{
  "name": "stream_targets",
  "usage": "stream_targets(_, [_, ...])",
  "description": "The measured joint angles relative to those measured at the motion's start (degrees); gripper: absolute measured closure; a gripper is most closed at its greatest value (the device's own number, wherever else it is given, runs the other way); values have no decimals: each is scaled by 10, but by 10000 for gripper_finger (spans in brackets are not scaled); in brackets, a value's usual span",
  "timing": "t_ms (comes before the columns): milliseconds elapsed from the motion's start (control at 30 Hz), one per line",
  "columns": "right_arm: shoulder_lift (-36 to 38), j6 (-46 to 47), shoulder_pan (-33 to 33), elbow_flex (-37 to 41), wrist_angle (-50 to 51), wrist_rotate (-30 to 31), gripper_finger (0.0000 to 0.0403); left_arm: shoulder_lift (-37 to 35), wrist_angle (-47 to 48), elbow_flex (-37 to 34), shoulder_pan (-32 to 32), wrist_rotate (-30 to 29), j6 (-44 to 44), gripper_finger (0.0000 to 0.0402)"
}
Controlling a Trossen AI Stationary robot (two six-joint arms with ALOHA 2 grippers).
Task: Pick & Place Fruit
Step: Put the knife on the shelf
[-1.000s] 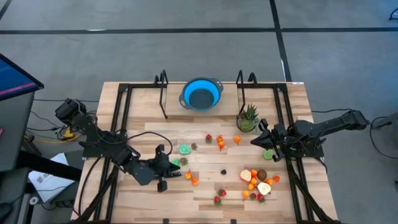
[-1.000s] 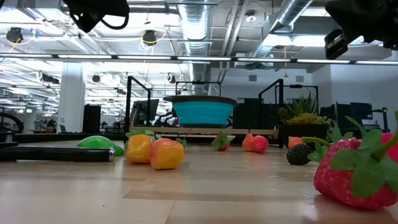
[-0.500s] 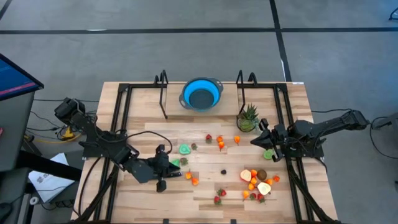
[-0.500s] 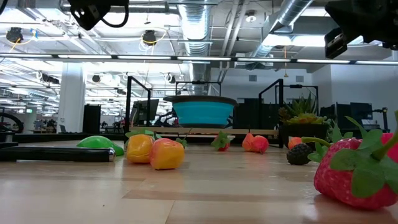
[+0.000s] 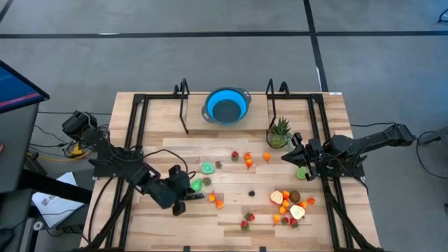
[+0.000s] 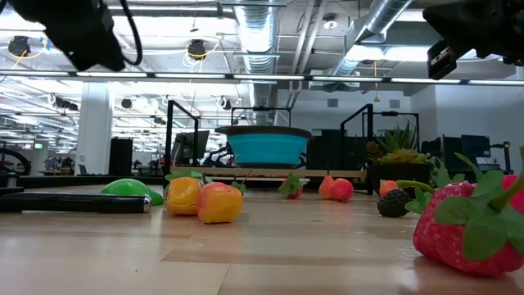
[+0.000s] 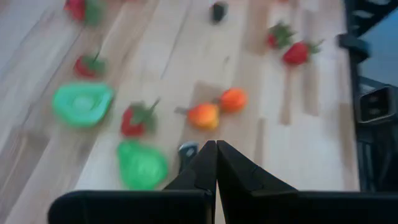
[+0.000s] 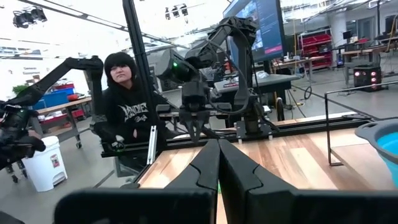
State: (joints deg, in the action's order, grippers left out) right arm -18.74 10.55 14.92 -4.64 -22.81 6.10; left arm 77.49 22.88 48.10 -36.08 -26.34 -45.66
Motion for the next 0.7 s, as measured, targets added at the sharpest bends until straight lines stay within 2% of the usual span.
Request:
stream_targets(167, [0,0,0,0,0,0,403,2,61,0,5,24,-34,401])
stream_targets(300, [0,0,0,0,1,0,403,16,67,0,5,29,-32,400])
stream_targets(467, [0,0,0,0,4,0,403,39,66,0,5,75,-30,391])
stream_targets(567, [0,0,0,0,9,0,403,58,67,0,5,96,-14,370])
stream_targets(700, [0,0,0,0,22,0,403,83,65,0,5,104,6,320])
